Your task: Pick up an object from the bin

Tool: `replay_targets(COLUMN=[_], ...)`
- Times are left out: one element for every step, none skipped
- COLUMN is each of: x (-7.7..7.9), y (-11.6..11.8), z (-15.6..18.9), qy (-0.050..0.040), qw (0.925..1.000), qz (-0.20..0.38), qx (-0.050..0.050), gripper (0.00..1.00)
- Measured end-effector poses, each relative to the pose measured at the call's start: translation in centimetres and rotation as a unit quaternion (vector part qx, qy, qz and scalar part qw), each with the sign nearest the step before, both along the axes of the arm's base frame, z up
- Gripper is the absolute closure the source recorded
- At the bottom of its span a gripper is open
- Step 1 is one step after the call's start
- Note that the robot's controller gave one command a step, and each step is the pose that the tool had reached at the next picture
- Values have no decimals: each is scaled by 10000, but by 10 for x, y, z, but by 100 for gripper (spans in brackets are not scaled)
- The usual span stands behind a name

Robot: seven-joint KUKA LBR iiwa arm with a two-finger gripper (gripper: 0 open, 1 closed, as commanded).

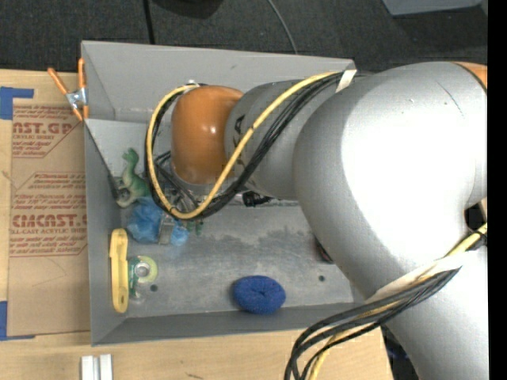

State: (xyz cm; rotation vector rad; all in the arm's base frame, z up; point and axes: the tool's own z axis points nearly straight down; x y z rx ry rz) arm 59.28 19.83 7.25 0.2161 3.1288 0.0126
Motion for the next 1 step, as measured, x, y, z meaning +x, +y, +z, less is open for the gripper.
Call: replay_targets(x=[0], y=[0], z=[0], qy=[0], qw=[10000], qz=[-1], qx=[0], gripper=[100])
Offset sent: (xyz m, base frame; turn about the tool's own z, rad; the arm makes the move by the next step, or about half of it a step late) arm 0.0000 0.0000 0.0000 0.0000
